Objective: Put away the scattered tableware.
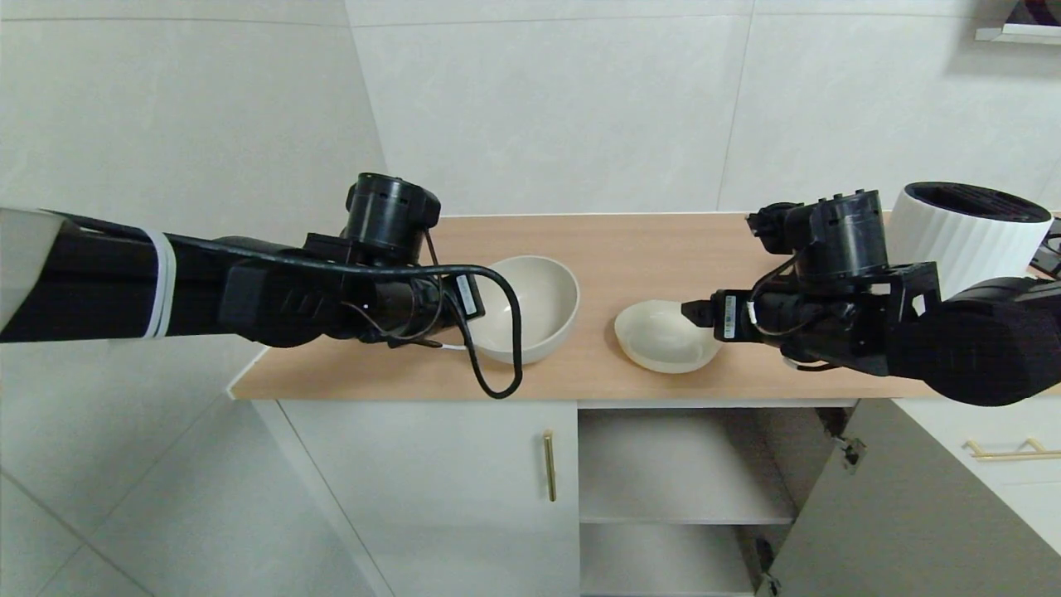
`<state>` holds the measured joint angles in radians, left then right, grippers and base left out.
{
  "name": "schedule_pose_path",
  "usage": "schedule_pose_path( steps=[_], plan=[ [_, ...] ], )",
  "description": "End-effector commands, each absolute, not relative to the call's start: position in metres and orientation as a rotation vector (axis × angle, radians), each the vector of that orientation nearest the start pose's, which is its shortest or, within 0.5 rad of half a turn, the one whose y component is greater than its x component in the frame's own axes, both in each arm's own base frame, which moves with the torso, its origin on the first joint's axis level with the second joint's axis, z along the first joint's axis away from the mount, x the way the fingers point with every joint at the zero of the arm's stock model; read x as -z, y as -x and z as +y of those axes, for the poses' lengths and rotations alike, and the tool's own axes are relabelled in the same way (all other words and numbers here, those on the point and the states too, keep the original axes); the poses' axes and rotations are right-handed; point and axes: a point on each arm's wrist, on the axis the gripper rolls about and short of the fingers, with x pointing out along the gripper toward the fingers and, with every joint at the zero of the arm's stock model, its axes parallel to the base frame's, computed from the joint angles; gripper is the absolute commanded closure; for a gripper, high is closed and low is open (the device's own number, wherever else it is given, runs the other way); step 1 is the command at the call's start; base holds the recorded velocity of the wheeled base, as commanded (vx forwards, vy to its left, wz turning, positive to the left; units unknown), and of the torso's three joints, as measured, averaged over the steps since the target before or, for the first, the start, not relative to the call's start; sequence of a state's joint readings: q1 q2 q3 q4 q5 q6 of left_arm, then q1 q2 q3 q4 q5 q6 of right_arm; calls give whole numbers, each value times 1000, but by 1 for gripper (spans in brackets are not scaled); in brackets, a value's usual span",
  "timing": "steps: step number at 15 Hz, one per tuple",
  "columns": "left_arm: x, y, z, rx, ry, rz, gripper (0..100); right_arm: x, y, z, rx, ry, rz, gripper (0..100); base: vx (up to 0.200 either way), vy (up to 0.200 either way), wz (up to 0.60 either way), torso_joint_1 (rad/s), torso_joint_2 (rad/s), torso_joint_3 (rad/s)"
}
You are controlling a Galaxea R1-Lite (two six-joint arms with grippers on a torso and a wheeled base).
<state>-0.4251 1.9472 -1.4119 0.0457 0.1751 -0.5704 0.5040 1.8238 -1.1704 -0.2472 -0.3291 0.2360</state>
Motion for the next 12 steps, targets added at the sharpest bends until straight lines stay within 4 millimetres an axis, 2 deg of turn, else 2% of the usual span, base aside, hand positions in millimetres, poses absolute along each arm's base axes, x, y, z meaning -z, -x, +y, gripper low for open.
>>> schedule_pose_path(
  steps=[1,7,12],
  plan=[
    [-207,-346,-152,83,386,588,100,-184,-328,172,-93,-42,427,0,0,0,0,0,0,0],
    [-208,-343,-151,83,384,589,100,-157,-353,168,-28,-22,472,0,0,0,0,0,0,0],
    [-211,-341,-150,85,387,582,100,-155,-356,167,-22,-22,476,0,0,0,0,0,0,0]
  ],
)
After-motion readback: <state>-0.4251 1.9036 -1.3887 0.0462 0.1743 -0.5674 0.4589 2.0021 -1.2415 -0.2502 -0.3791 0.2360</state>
